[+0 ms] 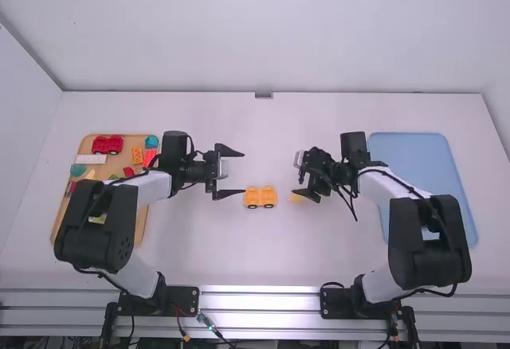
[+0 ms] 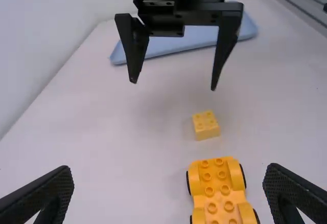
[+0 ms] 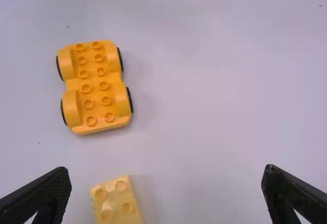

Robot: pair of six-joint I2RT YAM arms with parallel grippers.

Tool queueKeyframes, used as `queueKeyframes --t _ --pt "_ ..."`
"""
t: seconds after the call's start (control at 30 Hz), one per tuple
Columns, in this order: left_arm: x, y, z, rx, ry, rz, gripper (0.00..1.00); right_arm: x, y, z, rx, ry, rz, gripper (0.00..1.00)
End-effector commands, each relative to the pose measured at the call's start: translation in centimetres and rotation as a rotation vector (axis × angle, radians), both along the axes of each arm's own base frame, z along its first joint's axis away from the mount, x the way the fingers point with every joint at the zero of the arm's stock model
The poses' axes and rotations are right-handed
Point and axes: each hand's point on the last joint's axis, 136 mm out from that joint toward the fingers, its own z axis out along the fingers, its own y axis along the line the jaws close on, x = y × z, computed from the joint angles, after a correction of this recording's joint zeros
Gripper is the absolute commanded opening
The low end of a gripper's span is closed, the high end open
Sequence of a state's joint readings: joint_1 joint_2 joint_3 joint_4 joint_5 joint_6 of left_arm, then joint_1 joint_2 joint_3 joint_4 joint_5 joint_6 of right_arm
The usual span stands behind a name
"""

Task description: Assemble lego blocks to make yellow taxi

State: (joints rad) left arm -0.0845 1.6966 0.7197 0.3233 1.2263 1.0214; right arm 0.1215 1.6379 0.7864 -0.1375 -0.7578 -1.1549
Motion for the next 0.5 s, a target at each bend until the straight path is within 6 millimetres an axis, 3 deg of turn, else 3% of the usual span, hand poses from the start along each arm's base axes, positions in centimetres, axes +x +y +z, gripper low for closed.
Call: queueKeyframes --t 0.0,0.27,0.47 --pt "-0.6 -0.7 -0.6 -0.041 0.113 -0.019 0.99 -1.1 0.5 -0.8 0.019 0.017 0.020 0.99" --pt "-0.5 -1.0 -2.2 -0.045 0.159 -0.024 0.99 -2.7 0.3 -2.0 0.106 -0.010 0.109 0.99" --pt "-0.6 -1.1 -2.2 -0.045 0.164 -0.026 0.99 -2.1 -0.7 -3.6 0.185 0.056 0.087 0.99"
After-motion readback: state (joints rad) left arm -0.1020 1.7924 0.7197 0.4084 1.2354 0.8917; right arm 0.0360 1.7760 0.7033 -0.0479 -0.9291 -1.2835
